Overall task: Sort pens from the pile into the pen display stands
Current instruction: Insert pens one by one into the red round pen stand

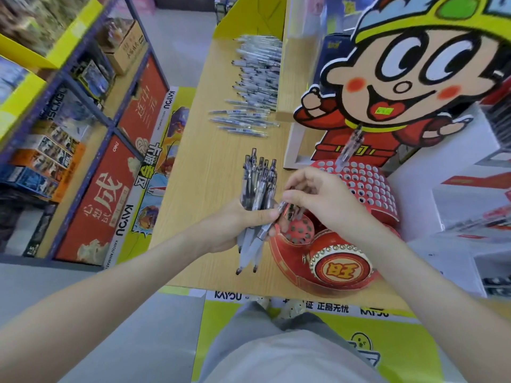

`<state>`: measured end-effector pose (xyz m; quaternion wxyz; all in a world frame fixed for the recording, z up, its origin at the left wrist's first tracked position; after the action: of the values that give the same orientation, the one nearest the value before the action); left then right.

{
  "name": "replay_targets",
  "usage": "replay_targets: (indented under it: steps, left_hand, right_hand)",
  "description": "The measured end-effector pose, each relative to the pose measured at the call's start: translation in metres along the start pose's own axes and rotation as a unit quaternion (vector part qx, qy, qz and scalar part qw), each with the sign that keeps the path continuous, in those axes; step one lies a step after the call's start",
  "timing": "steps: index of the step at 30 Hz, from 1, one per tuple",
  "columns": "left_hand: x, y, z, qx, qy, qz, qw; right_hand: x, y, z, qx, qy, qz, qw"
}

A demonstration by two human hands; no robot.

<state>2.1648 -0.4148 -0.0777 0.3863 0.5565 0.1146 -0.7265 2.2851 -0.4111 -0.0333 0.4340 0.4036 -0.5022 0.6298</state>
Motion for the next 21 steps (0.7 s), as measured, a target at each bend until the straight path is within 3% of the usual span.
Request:
replay_targets:
  steps: [6, 11, 15, 21]
  left_hand:
    - [-0.013, 0.002, 0.000, 0.030, 0.010, -0.017, 0.999]
    - [-0.005, -0.008, -0.006, -0.011, -0.044, 0.006, 0.999]
    - [0.002, -0.024, -0.007, -0.072, -0.044, 0.036, 0.996]
    - [0.021, -0.030, -0.006, -0.105, -0.067, 0.022, 0.992]
  right_hand:
    - [-0.006, 0.011, 0.012, 0.016, 0.032, -0.112, 0.993]
    - [0.001, -0.031, 0.029, -0.089, -0.007, -0.162, 0.983]
    - [0.000, -0.076, 0.049, -0.189, -0.040, -0.031, 0.981]
    - [-0.019, -0.043, 0.049, -0.115, -0.041, 0.131, 0.984]
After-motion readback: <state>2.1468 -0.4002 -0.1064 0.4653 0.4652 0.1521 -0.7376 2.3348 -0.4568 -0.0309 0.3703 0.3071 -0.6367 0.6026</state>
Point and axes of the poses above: each hand's wrist, its own z-axis away from the middle knuckle, its own y-axis out of the palm, x = y × z, the point moved 8 cm from there along -z, towards the middle knuckle, and after that the axes turned 4 degrees about -z, right-handed, at the moved point
